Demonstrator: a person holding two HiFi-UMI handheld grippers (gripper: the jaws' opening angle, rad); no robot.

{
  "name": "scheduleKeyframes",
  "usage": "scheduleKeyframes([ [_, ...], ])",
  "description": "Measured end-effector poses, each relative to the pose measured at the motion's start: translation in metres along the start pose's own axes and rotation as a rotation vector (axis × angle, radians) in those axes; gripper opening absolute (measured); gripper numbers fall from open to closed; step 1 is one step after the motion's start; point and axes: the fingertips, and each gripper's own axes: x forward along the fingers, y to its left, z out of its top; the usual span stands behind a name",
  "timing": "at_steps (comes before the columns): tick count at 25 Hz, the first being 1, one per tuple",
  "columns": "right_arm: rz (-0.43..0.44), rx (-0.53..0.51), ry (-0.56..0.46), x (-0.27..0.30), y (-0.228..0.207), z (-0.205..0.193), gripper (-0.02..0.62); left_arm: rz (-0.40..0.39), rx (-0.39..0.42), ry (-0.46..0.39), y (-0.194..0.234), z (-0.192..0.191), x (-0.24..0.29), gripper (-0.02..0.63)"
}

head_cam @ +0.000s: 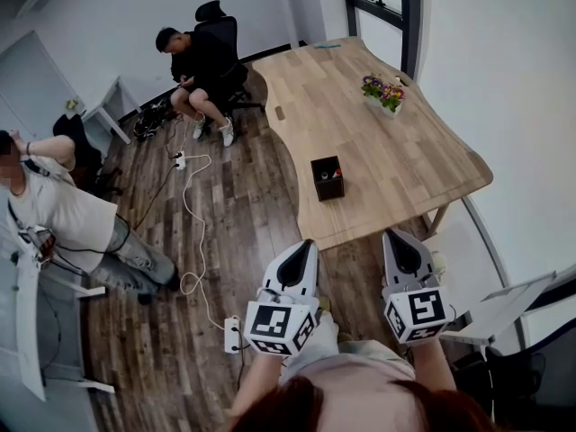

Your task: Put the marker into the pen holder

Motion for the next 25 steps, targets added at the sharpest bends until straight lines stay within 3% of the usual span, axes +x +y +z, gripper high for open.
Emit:
scheduleKeyframes([
  [25, 0.006, -0.014, -0.004, -0.016, 0.011, 0.0, 0.0, 0.006, -0.023, 0.001, -0.004, -0.005, -0.015, 0.0],
])
